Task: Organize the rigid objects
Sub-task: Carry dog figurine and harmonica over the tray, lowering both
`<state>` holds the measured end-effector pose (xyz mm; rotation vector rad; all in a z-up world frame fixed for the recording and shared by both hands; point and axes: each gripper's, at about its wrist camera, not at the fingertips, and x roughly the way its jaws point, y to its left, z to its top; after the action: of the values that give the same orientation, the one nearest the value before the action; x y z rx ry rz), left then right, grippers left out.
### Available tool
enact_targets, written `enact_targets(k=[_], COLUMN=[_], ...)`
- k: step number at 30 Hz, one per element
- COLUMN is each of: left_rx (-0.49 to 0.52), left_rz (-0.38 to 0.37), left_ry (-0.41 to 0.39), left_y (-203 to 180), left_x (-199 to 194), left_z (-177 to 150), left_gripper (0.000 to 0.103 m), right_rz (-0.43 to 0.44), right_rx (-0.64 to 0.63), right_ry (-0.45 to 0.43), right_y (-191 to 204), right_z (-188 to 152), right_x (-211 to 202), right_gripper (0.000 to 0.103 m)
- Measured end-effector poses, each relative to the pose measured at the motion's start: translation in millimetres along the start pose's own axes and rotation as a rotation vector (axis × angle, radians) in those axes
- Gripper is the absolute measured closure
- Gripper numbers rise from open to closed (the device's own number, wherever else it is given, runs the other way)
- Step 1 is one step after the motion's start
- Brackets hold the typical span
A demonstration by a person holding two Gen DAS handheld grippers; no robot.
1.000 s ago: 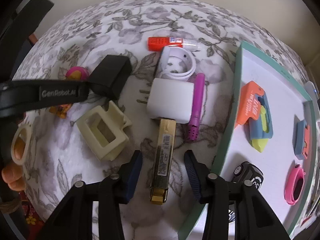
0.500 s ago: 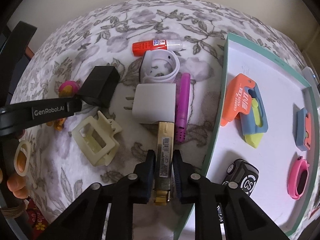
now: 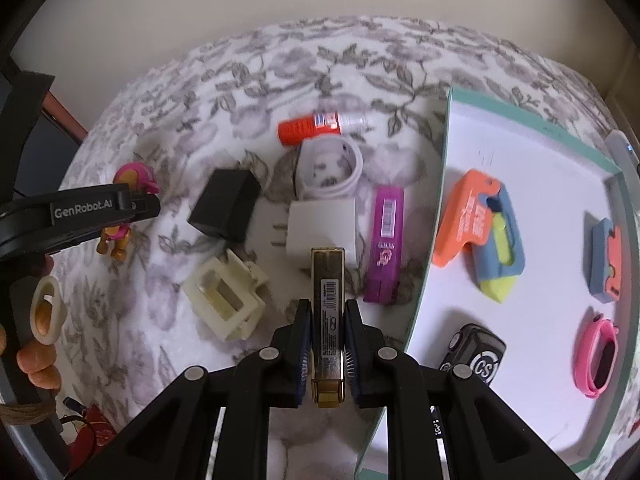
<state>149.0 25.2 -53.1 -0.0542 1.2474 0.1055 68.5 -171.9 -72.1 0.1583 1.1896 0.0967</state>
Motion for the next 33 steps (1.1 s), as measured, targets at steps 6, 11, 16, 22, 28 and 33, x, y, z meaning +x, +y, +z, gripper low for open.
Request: enact_targets(k=[6, 11, 16, 22, 28, 33], left_rx=[-0.015, -0.029, 0.009, 0.068, 0.164, 0.287], left_rz=[-0.02, -0.045, -0.079, -0.139, -0.176, -0.195], left_ry=[-0.074, -0.125, -0.171, -0.191, -0.225, -0.253], left_y=[-1, -1, -13, -37, -73, -114], left_x=[-28, -52, -69, -83, -99, -109], left_z=[1, 2, -1, -10, -25, -45], left_gripper=[0.044, 0.044, 0.044, 0.044, 0.044, 0.044], right_rz=[0.033, 0.039, 0.02, 0.005, -0.023, -0.056], right_rx=[0.051, 0.097, 0.158, 0.255, 0.352, 0.407], right_ry=[-0.073, -0.129, -0.16, -0.186, -0.221, -0.232], right_y=[-12, -28, -54, -94, -134, -160], right_z=[10, 15, 14, 6, -3, -11], right_x=[-26, -47, -62, -80, -100, -111], right_gripper=[0.087, 0.087, 0.087, 0.087, 0.087, 0.087])
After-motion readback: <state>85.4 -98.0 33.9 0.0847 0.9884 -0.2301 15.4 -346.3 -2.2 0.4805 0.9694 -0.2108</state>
